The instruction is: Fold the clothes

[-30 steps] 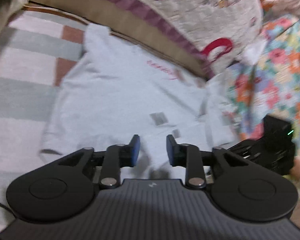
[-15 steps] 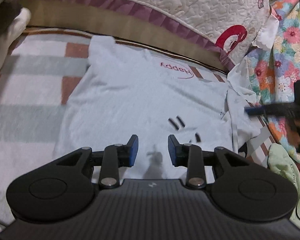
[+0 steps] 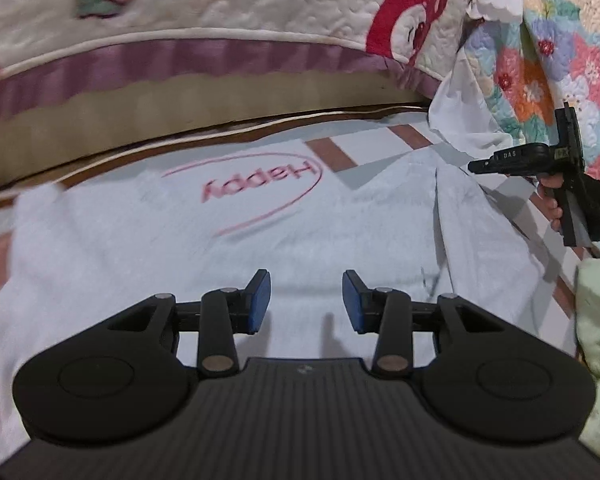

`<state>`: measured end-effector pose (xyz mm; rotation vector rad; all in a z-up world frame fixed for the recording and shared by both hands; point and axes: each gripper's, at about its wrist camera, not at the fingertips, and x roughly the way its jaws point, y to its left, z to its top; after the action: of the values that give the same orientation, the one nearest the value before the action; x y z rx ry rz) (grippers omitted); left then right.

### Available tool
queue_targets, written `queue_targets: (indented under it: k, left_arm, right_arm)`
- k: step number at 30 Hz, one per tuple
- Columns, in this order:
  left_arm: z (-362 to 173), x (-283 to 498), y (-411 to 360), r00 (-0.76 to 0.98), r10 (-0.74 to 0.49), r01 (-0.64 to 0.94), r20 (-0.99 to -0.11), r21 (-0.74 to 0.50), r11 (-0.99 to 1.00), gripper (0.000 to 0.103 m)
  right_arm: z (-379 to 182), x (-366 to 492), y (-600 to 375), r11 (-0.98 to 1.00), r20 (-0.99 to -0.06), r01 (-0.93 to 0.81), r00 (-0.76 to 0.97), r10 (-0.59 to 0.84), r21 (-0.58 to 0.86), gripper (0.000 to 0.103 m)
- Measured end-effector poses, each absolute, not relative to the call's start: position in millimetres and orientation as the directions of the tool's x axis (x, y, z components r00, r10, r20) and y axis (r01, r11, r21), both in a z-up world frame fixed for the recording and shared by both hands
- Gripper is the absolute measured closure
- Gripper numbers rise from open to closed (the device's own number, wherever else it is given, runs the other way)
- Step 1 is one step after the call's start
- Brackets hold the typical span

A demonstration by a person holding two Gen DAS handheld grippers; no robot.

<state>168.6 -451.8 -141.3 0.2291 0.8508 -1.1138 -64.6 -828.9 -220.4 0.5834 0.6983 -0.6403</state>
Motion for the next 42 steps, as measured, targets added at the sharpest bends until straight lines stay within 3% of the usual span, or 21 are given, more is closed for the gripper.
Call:
queue_targets:
  k: [2,4,7,11,12,13,18,23,27,32,42]
  left_arm:
    - [-149,174,-469,0.170,-0.685,0.855,-0.709,-0.240,0.460,0.064]
    - [-157,176,-477,0.172,-0.678,0.836,-0.715,-0.259,0.485,0.064]
    - [-168,177,-475,0.153,-0.679,0.802,-0.718,-0.311,0.510,0.064]
    - [-177,172,-465,0.164,-0.672,0.786,-0.722,-0.316,0.531,0.064]
    - [-178,171,-462,0.167,-0.669,0.782,-0.724,-0.316,0.537,0.064]
    - [-179,171,-459,0.170,-0.667,0.779,-0.725,-0.316,0.542,0.064]
    - [-179,170,-444,0.188,-0.659,0.772,-0.729,-0.305,0.558,0.064]
    - [-178,176,-437,0.187,-0.652,0.770,-0.735,-0.303,0.562,0.063]
    - [-182,178,-437,0.187,-0.638,0.771,-0.747,-0.291,0.566,0.062]
    - [-189,176,-441,0.167,-0.642,0.769,-0.749,-0.309,0.560,0.062]
    - [-194,174,-439,0.160,-0.640,0.744,-0.751,-0.334,0.578,0.062]
  right_arm:
    - [-229,-55,-837,0.687,-0.751,0.679,0.589,-0.298,0.259,0.083]
    - [-237,-52,-836,0.712,-0.756,0.661,0.586,-0.292,0.237,0.068]
    - [-248,-52,-841,0.719,-0.733,0.632,0.629,-0.258,0.289,0.061]
    - [-249,-53,-837,0.693,-0.676,0.593,0.708,-0.204,0.411,0.060]
    - [-248,-51,-834,0.704,-0.673,0.576,0.716,-0.187,0.417,0.075]
    - [-246,-49,-829,0.717,-0.670,0.562,0.720,-0.180,0.412,0.098]
    - [-226,-59,-812,0.738,-0.616,0.539,0.758,-0.214,0.407,0.099]
    - [-220,-63,-811,0.756,-0.594,0.428,0.802,-0.065,0.495,0.099]
    - [-228,-50,-793,0.825,-0.659,0.446,0.742,-0.125,0.346,0.094]
    - [-229,-32,-743,0.886,-0.671,0.461,0.643,-0.368,-0.044,0.088]
    - [-230,-25,-721,0.882,-0.649,0.447,0.628,-0.429,-0.151,0.088]
